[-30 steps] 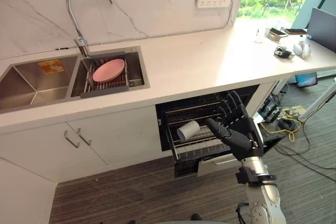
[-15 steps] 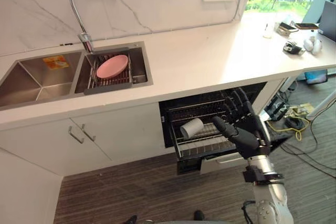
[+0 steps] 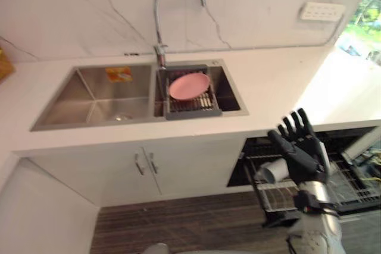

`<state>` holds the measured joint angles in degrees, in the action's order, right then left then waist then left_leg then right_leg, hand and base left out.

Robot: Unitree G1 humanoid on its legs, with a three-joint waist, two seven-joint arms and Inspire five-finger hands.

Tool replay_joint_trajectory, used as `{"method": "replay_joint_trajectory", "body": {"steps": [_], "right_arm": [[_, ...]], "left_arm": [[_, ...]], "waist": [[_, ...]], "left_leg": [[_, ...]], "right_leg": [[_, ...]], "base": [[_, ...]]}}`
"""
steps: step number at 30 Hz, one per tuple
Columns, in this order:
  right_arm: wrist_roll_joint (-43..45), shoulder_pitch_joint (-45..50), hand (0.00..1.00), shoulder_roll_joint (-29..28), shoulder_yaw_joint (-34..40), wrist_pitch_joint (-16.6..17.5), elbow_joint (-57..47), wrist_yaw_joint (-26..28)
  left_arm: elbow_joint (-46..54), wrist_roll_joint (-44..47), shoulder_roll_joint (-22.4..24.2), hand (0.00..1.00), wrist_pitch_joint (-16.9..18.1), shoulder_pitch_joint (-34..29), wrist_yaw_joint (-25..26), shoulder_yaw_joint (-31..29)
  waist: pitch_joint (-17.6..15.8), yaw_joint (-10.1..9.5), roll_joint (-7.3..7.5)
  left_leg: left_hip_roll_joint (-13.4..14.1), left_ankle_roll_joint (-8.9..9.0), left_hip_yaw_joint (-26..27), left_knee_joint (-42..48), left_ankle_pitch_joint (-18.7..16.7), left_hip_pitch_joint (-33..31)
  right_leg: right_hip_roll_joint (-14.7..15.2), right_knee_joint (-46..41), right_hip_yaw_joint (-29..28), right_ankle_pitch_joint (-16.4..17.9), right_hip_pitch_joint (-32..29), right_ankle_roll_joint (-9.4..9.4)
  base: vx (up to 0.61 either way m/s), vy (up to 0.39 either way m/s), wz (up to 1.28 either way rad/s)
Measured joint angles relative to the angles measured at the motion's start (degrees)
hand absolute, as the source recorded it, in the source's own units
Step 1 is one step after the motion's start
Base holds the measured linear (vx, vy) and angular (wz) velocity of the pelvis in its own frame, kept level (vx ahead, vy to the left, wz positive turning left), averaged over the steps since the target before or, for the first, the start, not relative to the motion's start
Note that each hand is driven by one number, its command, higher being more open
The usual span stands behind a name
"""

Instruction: Walk over to the sink, pick up the cup, carry it to the dishwasher, place the cup inside the dishwasher, then close the dishwasher door

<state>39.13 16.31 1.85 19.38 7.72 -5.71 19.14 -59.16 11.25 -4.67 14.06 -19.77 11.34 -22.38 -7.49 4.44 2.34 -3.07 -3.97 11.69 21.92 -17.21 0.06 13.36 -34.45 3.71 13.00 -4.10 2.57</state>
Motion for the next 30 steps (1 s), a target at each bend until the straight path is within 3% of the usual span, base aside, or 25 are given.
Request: {"method": "replay_joint_trajectory", "body": {"steps": [1,2,7,9,11,13,14,15,17,18,19,20,22,23,30], "right_arm": [[0.01,-0.04,1.0,-0.29,0.33,0.7,0.0,-0.25],[0.02,-0.23,1.0,-0.69,0.21,1.27,-0.27,-0.96],[-1.24,-4.93,1.0,-0.87,-4.64,1.38,-2.18,-1.85],[-2.04,-4.93,1.0,-0.87,-5.89,1.37,-2.19,-1.97],[-3.36,-3.78,1.0,-0.92,-6.47,1.35,-2.17,-2.5],[-3.39,-3.06,1.0,-0.84,-6.22,1.39,-2.18,-3.71],[-3.36,-2.63,1.0,-0.82,-6.21,1.4,-2.18,-4.26],[-3.36,-2.29,1.0,-0.81,-6.21,1.4,-2.18,-4.72],[-3.3,-2.34,1.0,-0.81,-6.19,1.4,-2.22,-5.18],[-3.3,-2.36,1.0,-0.85,-6.21,1.4,-2.38,-5.06],[-3.34,-2.5,1.0,-0.91,-6.23,1.42,-2.6,-4.86],[-3.37,-2.42,1.0,-0.69,-5.87,1.46,-2.51,-4.88],[-3.35,-2.81,1.0,-0.46,-5.94,1.56,-2.61,-4.85],[-3.35,-2.85,1.0,-0.39,-6.07,1.54,-2.57,-4.83],[-3.5,-2.76,1.0,0.46,-5.42,1.55,-2.69,-3.28]], "left_arm": [[-0.6,-0.02,0.26,1.0,-0.98,0.33,0.02,-0.01],[-0.49,-0.05,0.92,1.0,-1.45,-0.39,-0.15,0.35],[0.58,-0.17,2.89,1.0,-1.35,0.76,-1.58,2.44],[1.0,-0.15,2.55,1.0,-1.21,0.82,-1.49,4.04],[1.41,-0.18,1.66,1.0,-1.19,0.98,-1.39,6.52],[1.52,-0.8,1.39,1.0,-1.32,1.33,-1.38,7.91],[1.56,-1.38,1.31,1.0,-1.4,1.61,-1.4,8.14],[1.58,-1.77,1.16,1.0,-1.65,2.04,-1.4,8.13],[1.56,-1.81,1.16,1.0,-1.82,2.47,-1.37,8.0],[1.53,-1.97,1.09,1.0,-1.89,2.49,-1.44,7.84],[1.35,-2.3,0.77,1.0,-1.92,2.42,-1.52,7.69],[0.55,-2.39,0.95,1.0,-2.44,2.74,-1.62,7.71],[0.54,-2.43,1.69,1.0,-2.42,2.6,-2.15,7.77],[0.52,-2.43,1.58,1.0,-2.43,2.66,-2.51,7.66],[-0.31,-3.53,1.4,1.0,-2.64,2.84,-2.43,7.45]], "waist": [[0.32,0.16,-0.75],[1.39,-0.7,-1.12],[1.9,-2.02,-0.51],[1.83,-2.03,-0.6],[1.75,-1.97,-0.54],[1.63,-1.59,-0.57],[1.55,-1.48,-0.71],[1.52,-1.55,-0.72],[1.52,-1.49,-0.75],[1.59,-1.58,-0.57],[1.69,-1.71,0.11],[1.57,-1.24,-0.93],[1.45,-1.31,-2.42],[1.07,-1.6,-2.11],[0.67,-1.27,-2.61]], "left_leg": [[0.19,0.33,-0.37,-0.39,-0.39,-0.01],[-0.16,-0.74,0.33,-2.11,0.31,0.37],[-0.48,-1.4,-0.52,-3.41,0.76,1.83],[-0.67,-1.38,-1.25,-4.0,0.75,3.15],[-1.19,-1.38,-2.17,-5.94,0.75,5.48],[-1.39,-1.4,-3.67,-7.21,0.76,6.78],[-1.28,-1.39,-4.05,-7.83,0.76,7.17],[-0.91,-1.33,-4.52,-7.98,0.76,7.2],[-0.09,-0.39,-4.64,-8.12,0.57,7.25],[0.34,0.52,-4.2,-7.76,0.08,7.41],[0.35,1.69,-3.51,-7.16,-0.66,7.65],[2.15,2.91,-2.99,-6.48,-1.09,7.9],[4.16,3.05,-0.89,-8.83,-1.05,9.45],[4.63,4.11,0.32,-10.6,-0.3,10.68],[6.36,5.14,2.88,-9.28,0.4,11.85]], "right_leg": [[-0.05,0.8,0.95,-0.27,0.82,0.13],[-0.36,3.3,0.03,0.13,0.7,1.03],[-2.48,9.17,-1.36,-1.02,2.72,1.76],[-2.43,6.79,-1.75,-1.17,2.73,2.02],[-1.98,-1.27,-2.44,-1.81,0.12,2.88],[-1.8,-7.22,-2.72,-3.05,-2.02,2.6],[-2.05,-9.18,-3.01,-2.17,-3.19,2.54],[-2.8,-9.14,-2.88,1.0,-4.43,2.57],[-4.5,-3.99,-1.75,3.05,-6.0,1.48],[-5.3,2.66,-0.98,2.03,-6.52,0.96],[-5.46,7.13,-0.69,-0.57,-6.74,2.18],[-7.0,8.91,0.01,-1.79,-5.22,1.97],[-9.01,9.19,1.12,-2.9,-5.29,1.26],[-9.76,8.68,1.24,-3.21,-5.72,0.75],[-11.86,14.84,1.69,-3.72,-2.5,-0.83]], "base": [[0.04,0.114,-0.13],[0.15,0.109,-0.09],[0.14,0.04,-0.09],[0.12,-0.029,0.03],[0.1,-0.04,0.17],[0.07,-0.058,0.31],[0.07,-0.098,0.29],[0.03,-0.107,0.18],[0.03,-0.125,0.04],[0.06,-0.139,-0.18],[0.1,-0.18,-0.2],[0.1,-0.15,-0.23],[0.08,-0.125,-0.46],[0.05,-0.117,-0.57],[-0.01,-0.055,-0.24]]}}
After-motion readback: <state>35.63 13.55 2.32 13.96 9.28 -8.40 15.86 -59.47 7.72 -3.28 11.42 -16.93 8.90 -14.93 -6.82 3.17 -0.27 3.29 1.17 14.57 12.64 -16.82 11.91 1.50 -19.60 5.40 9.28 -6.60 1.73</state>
